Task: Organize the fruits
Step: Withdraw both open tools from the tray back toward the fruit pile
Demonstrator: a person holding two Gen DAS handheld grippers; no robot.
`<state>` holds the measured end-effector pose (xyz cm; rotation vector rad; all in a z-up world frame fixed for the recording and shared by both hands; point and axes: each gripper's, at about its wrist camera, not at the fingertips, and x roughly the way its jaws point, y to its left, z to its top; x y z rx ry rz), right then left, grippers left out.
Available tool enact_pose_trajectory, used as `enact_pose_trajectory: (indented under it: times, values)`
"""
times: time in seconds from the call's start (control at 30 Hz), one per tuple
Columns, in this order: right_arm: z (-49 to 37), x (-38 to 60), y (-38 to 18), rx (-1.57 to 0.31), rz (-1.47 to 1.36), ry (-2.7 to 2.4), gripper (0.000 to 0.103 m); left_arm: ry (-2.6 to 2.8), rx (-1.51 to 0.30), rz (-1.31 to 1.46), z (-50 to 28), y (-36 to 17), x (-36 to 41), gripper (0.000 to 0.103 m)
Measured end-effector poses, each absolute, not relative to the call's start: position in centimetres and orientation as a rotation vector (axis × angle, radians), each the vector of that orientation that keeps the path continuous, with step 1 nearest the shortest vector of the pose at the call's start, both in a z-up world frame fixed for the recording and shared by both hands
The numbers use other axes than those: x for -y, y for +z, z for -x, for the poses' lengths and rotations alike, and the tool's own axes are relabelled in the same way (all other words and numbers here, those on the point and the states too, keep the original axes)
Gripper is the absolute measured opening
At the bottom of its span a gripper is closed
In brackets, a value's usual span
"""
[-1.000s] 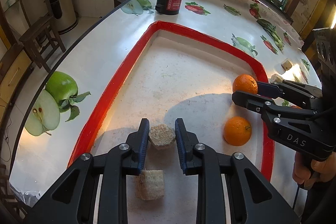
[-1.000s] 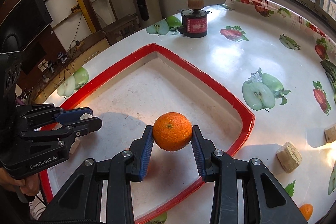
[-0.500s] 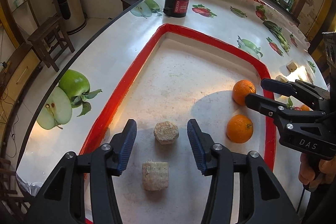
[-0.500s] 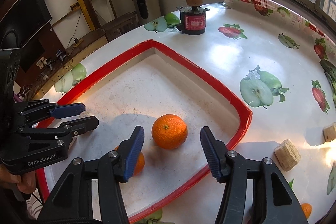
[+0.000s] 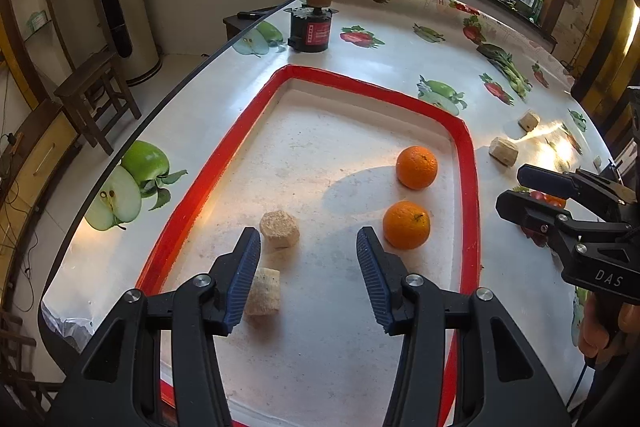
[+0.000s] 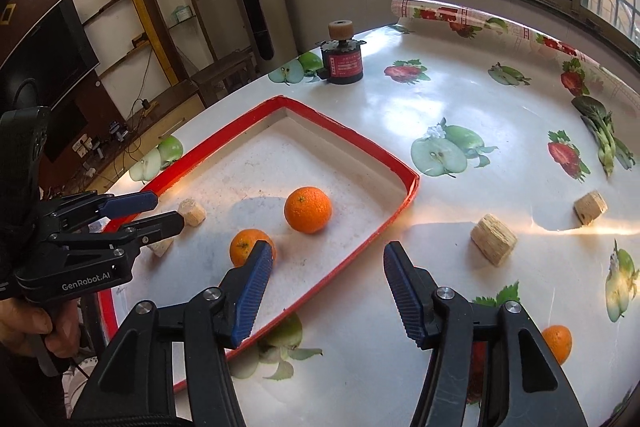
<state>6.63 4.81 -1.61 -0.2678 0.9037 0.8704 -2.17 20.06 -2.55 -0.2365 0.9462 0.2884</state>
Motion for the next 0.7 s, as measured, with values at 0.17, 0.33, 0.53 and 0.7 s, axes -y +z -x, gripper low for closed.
enact_pose_trajectory:
  times: [0.17,0.33,0.53,0.7]
  values:
    - [-6.1,-2.5,-1.4,-0.900,0.247,0.847,0.060,0.272,-0.940,0.232,2.4,-2.1,-19.0,0.049]
    - [-6.0,-0.5,-1.6,-0.909,0.226,0.821,0.060,0.256,-0.936,0.225,2.7,-1.8,-17.7,0.049]
    - [-5.6,2.1,-1.6,-0.912,0.205,0.787,0.060,0.230,-0.927,0.223,3.0,-1.4,-16.3,0.049]
    - [-5.3,4.7,-1.8,-0.916,0.185,0.749,0.060,0.195,-0.926,0.218,3.1,-1.3,-14.7,0.049]
